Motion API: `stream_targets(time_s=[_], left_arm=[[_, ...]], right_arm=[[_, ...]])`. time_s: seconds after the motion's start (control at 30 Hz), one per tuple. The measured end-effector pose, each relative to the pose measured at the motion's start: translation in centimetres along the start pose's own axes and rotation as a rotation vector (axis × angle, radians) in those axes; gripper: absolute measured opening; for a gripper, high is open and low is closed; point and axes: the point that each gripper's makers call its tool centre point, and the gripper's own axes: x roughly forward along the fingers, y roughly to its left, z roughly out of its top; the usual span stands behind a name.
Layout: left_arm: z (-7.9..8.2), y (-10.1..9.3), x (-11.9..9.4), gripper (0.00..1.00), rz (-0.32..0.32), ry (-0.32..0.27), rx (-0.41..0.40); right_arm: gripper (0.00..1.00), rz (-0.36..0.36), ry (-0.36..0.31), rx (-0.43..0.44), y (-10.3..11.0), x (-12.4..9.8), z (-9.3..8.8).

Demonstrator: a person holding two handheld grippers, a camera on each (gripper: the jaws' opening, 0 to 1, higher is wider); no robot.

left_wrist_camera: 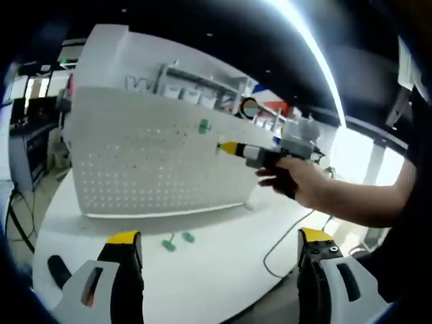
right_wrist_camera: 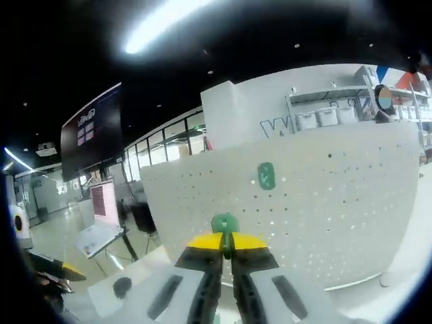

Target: Insert the hook assembly into the mounting plate slot until the hook locks in place.

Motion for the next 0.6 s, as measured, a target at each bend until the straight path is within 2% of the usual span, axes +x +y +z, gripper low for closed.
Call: stream_targets(time_s=[0.17,0.23,0.3,0.47,0.53,0.6], left_arm=[[-0.9,-0.3,0.4,0.96,-0.007,0.03,0.005],[-1.0,-0.5,0.6,0.95,-0.02,0.032,-0.001],[-1.4,-0.3,0.7,0.95,-0.02,0.06,0.026],[-1.0,0.5,0.7,0.94,-0.009,0.052,0.032],[-0.9,0.8,0.7,0.94,-0.007,0.05,0.025],[-1.2,1.0,0.6,0.95,-0.006,0.073,0.035]], right_arm=[[0.0,-0.041,-0.014,-0.004,-1.5,1.3,0.6],[0.0,-0.066,-0.01,-0.033,-2.2,1.7,0.5],[0.0,-0.074,-0.005,-0.021,-2.7,2.1,0.5],[0.0,-0.098,-0.016,-0.043,-3.7,2.9,1.1],[0.0,-0.106,-0.034,-0.086,-4.1,3.2,1.6],[0.0,-0.116,-0.045,-0.089,-4.5,3.3,2.0]])
